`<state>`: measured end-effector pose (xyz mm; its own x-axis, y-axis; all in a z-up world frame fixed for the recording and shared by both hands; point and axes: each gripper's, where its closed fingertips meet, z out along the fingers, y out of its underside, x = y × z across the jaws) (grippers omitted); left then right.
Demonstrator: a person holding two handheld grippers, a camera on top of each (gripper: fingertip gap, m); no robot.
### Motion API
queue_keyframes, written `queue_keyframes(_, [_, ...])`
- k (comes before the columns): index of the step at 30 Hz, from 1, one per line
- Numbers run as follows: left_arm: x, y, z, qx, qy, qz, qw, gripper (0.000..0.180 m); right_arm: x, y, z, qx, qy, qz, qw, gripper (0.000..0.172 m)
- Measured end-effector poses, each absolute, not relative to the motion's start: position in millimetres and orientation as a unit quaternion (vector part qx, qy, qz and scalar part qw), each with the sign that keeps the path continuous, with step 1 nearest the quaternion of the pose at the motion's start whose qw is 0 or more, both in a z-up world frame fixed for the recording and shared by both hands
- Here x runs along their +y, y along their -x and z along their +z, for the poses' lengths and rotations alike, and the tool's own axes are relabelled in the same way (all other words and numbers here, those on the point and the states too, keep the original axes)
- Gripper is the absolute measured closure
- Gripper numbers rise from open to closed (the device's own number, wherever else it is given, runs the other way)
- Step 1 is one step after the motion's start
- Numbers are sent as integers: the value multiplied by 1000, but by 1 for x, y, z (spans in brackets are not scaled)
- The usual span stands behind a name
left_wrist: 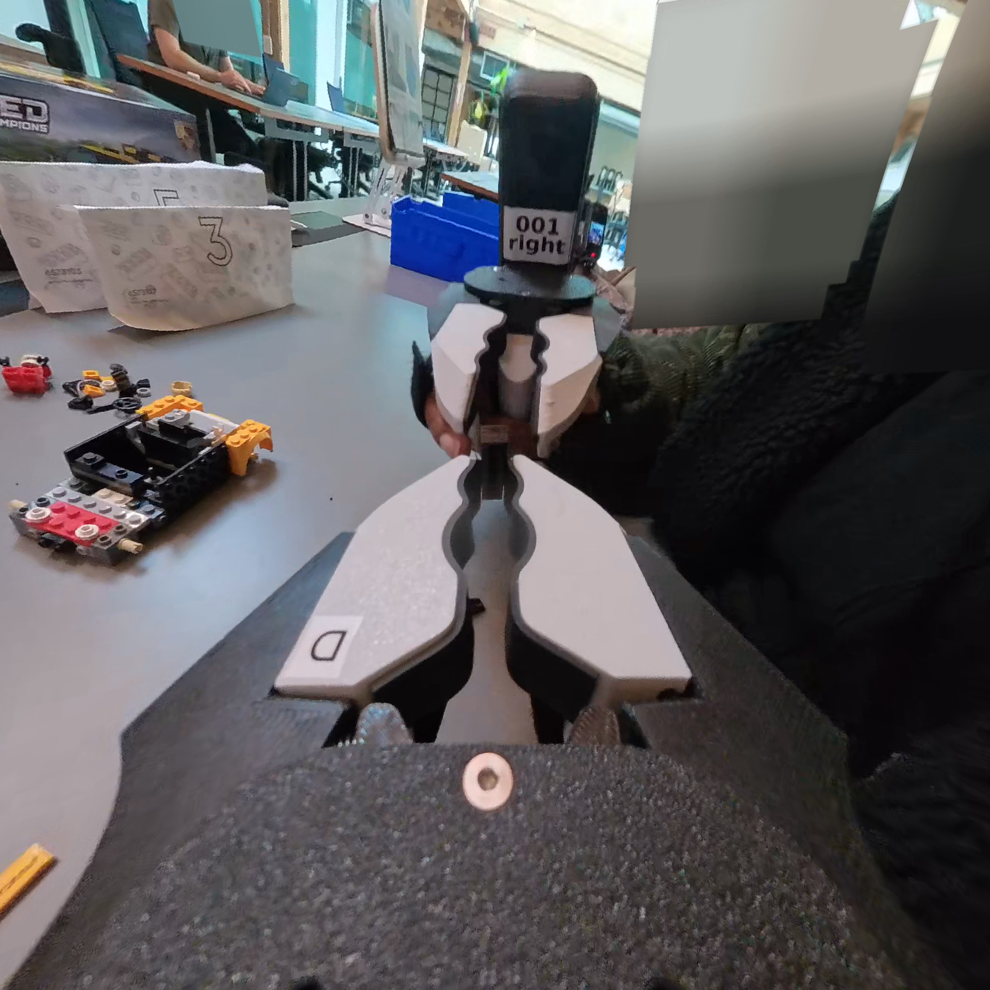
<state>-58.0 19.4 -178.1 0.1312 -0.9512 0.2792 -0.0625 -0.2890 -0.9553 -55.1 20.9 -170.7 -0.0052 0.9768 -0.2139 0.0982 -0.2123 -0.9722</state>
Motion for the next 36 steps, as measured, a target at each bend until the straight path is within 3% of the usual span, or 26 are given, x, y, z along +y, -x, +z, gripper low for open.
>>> queue_keyframes(6, [6,44,-199,479,623,-462,410,172,12,60,-174,-494,566,524,402,150])
queue_keyframes(9, [1,41,-204,495,622,-454,403,172,4,63,-182,-526,560,505,394,164])
queue_keyframes(25, [-7,49,-188,478,610,-506,378,172,-1,51,-173,-553,536,522,368,164])
queue_keyframes(36, [0,44,-193,483,613,-468,415,173,3,56,-175,-524,549,533,375,164])
